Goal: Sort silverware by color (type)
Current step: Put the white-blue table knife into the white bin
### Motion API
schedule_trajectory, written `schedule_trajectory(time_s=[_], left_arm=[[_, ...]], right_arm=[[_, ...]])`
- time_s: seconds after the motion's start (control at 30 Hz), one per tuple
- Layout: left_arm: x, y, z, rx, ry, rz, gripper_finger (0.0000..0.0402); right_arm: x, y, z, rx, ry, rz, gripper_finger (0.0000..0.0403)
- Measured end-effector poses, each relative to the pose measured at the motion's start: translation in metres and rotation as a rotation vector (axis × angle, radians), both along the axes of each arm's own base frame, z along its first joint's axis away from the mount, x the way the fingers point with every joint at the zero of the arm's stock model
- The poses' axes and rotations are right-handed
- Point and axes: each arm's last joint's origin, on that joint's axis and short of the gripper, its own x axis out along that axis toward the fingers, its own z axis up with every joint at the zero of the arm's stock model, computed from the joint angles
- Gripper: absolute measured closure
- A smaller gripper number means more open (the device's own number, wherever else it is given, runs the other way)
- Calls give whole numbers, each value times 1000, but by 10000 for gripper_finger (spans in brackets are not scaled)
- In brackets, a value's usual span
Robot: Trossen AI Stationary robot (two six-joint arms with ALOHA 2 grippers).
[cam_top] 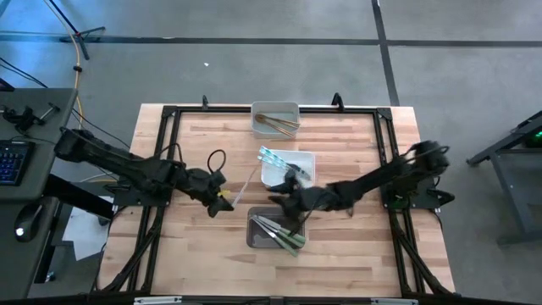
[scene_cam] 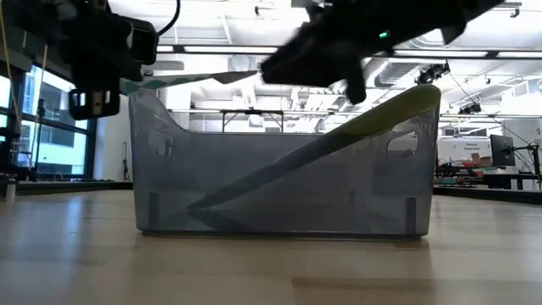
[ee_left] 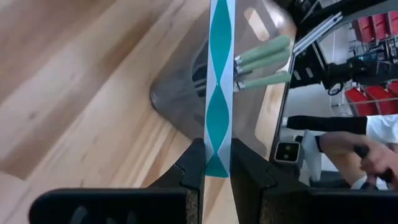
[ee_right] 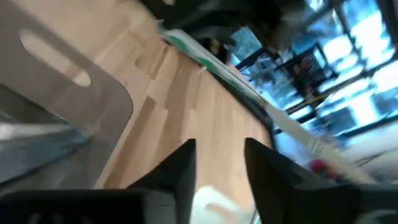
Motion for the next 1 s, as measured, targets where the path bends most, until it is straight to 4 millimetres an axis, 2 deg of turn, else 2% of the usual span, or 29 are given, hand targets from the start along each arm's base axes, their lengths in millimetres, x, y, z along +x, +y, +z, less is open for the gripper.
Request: schedule_trajectory(time_s=[0.17,0.33,0.43,0.6,0.7,1.0], left_arm=[[3,6,2,33,-44,2,366],[6,8,5,45,-87,-10,366],[6,10,6,44,-94,-15,366],[6,10,6,50,-97,-18,366],[7,10,7,49,-107,-19,366],[9,9,10,29,-143,-29,366]], right_arm=[[39,24,-14,-374,86,-72,239],[74,40,-23,-647,135,-181,232],[87,45,-28,-792,120,-205,235],[94,47,-33,-987,16,-235,261],[96,45,-38,-1077,14,-242,279],[100,36,-40,-1085,34,-227,300]])
